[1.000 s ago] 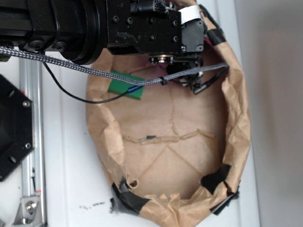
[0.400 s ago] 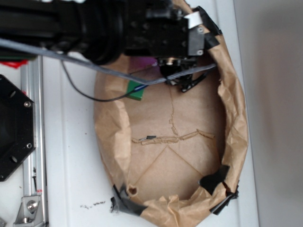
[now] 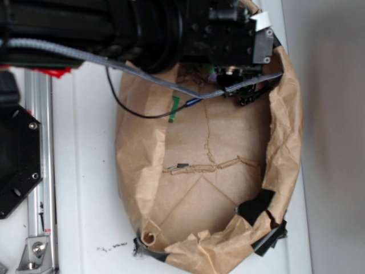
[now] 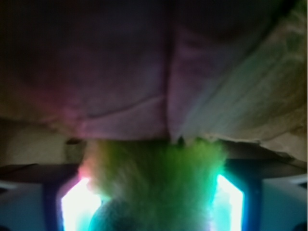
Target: Grab the green animal.
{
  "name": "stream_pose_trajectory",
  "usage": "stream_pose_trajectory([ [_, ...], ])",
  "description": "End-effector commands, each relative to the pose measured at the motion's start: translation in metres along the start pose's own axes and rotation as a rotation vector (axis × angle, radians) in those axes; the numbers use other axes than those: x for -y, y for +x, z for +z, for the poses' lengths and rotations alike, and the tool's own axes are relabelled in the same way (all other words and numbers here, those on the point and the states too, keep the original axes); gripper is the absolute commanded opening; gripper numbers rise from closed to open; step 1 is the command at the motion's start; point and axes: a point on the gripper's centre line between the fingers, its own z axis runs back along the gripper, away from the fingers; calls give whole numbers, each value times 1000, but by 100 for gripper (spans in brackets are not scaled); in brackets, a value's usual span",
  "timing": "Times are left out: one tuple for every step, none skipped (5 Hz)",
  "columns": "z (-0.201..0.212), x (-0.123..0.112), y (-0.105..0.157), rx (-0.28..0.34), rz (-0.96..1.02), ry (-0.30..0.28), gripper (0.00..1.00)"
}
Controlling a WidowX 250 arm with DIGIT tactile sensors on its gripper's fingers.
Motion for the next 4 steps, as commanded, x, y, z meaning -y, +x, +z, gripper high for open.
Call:
stream_pose_trajectory([
  [85,17,-11,-114,-264,-266,0],
  [133,41,-9,-82,-512,-295,0],
  [149,56,-13,-77,-668,-285,0],
  [144,62,-17,-95,-705,-285,0],
])
